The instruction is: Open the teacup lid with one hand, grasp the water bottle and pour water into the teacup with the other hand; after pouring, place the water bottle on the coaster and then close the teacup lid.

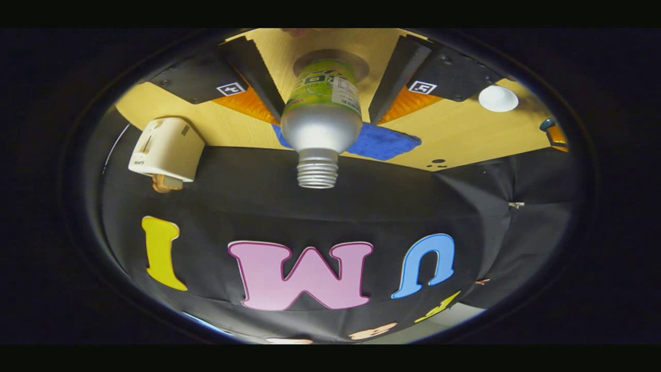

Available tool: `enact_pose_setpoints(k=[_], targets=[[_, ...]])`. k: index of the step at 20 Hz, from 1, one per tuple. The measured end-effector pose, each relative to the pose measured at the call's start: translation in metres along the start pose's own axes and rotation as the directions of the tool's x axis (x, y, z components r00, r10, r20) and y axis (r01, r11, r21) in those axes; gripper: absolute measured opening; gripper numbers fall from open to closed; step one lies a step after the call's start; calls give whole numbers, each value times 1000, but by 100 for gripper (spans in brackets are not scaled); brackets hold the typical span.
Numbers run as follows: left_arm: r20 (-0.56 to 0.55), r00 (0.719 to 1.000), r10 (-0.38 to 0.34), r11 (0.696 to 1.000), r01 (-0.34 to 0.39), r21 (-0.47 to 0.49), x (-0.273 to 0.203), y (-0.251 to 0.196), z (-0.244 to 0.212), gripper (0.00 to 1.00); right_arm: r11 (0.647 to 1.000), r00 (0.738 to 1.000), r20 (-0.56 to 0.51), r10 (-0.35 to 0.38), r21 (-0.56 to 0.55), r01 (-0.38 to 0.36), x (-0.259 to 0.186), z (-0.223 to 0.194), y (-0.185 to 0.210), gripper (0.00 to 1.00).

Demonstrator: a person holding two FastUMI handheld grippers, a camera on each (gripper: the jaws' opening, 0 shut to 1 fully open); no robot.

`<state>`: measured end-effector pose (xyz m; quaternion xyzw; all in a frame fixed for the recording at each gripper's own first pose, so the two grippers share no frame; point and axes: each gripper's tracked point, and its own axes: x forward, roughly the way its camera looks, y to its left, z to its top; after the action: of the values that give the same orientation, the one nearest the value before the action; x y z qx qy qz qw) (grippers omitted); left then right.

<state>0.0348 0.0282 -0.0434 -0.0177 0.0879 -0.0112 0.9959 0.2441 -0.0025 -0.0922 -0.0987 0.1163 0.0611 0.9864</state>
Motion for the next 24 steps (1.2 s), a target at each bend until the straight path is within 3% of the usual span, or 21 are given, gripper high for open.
enact_pose_setpoints(k=[3, 8, 14, 15, 17, 18, 19, 20, 21, 24], targets=[[-1, 1000, 2, 1000, -2, 28, 0, -8, 0, 28, 998, 998, 49, -45, -40, 47, -10, 18, -6, 96], [4, 1000, -22, 999, 21, 40, 9, -24, 5, 28, 997, 992, 127, -13, 82, 3, -30, 52, -3, 96], [4, 999, -42, 999, 41, 34, 36, -39, 5, 28, 985, 970, 237, -46, 173, 4, -58, 90, -25, 93], [1, 999, -50, 998, 50, 25, 43, -43, 3, 28, 983, 967, 249, -60, 183, 14, -61, 94, -32, 96], [-16, 998, -66, 998, 66, 18, 56, -51, -3, 28, 980, 961, 262, -88, 193, 38, -65, 97, -43, 93], [-22, 998, -66, 998, 66, 21, 62, -52, -5, 28, 979, 959, 263, -104, 195, 53, -66, 97, -49, 97], [-27, 998, -64, 998, 65, 27, 68, -52, -6, 31, 978, 959, 259, -117, 197, 67, -66, 96, -53, 93], [-31, 997, -67, 997, 68, 33, 73, -54, -7, 29, 977, 959, 256, -123, 201, 71, -67, 95, -56, 98], [-34, 997, -70, 997, 71, 34, 76, -55, -8, 29, 976, 960, 251, -124, 208, 71, -65, 94, -55, 92], [-57, 995, -76, 997, 78, 26, 84, -56, -15, 29, 975, 965, 225, -134, 202, 88, -60, 86, -58, 100]])
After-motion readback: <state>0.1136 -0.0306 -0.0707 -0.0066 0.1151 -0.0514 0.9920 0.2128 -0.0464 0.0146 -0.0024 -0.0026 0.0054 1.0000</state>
